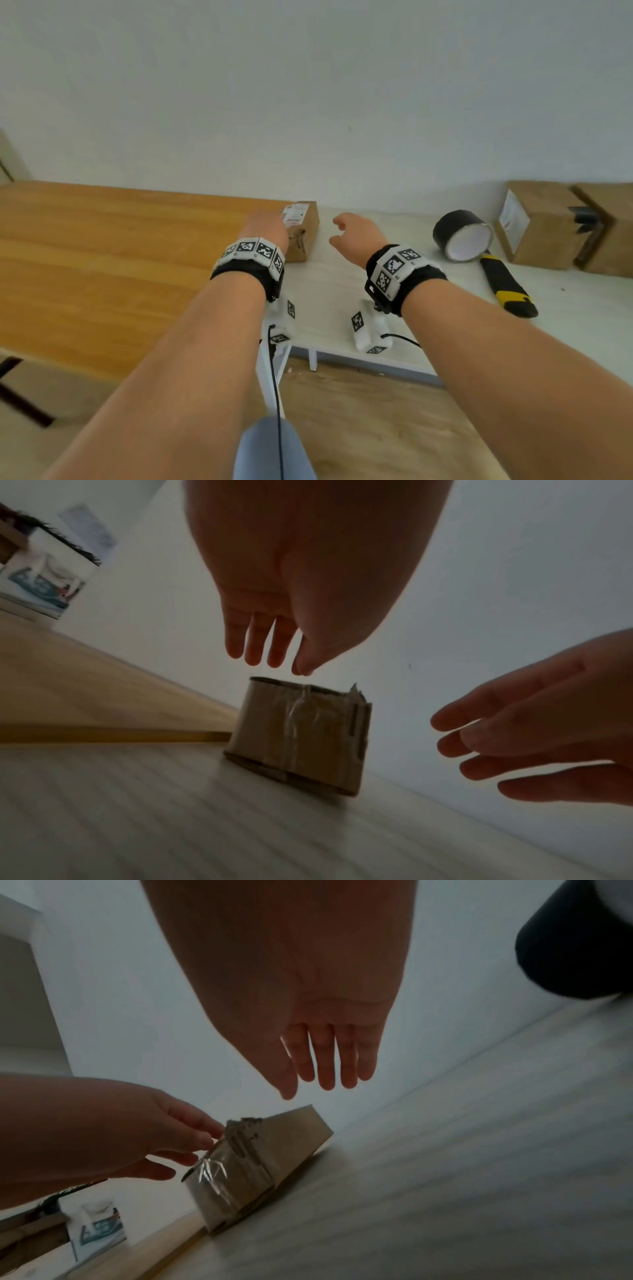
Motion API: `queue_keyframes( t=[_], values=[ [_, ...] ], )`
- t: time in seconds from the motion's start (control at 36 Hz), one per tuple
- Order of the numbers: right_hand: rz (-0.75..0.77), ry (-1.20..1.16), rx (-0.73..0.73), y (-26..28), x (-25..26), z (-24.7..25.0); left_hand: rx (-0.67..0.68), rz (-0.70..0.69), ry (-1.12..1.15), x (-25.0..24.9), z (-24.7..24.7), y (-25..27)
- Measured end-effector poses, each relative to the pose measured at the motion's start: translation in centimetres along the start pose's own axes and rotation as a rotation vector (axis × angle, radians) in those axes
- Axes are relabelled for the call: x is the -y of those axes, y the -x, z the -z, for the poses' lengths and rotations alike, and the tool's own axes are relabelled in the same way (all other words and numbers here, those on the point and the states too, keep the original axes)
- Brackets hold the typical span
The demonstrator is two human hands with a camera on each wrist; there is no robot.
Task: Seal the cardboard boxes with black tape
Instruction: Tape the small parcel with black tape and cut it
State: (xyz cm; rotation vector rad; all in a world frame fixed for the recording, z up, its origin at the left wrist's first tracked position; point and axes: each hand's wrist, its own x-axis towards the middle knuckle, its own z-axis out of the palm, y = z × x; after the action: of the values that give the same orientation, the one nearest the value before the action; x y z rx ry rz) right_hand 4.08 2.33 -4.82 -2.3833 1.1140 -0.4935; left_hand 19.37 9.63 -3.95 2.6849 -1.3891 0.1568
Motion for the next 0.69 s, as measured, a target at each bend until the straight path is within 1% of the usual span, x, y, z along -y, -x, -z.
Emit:
queue_keyframes(
  t=[0.19, 0.39, 0.47, 0.58, 0.69],
  values=[
    [0.0, 0.006, 0.069, -0.8, 1.0, -1.4, 0.046, 0.021, 0.074, 0.1, -1.0, -0.4],
    [0.0, -0.051, 0.084, -0.5, 1.2, -1.2, 0.011, 0.025, 0.214, -1.6, -1.3, -0.3],
    [-0.027, -0.061, 0.079, -0.2, 0.5, -0.5, 0.023, -0.014, 0.245, -3.0, -1.3, 0.1],
    [-0.075, -0.094, 0.04, 0.6, -1.3, 1.2, -0.019, -0.065, 0.28, -5.3, -1.3, 0.8],
    [-0.148, -0.181, 0.029, 1.4, -3.6, 3.5, 0.0, -0.084, 0.325, -7.9, -1.5, 1.5]
  ],
)
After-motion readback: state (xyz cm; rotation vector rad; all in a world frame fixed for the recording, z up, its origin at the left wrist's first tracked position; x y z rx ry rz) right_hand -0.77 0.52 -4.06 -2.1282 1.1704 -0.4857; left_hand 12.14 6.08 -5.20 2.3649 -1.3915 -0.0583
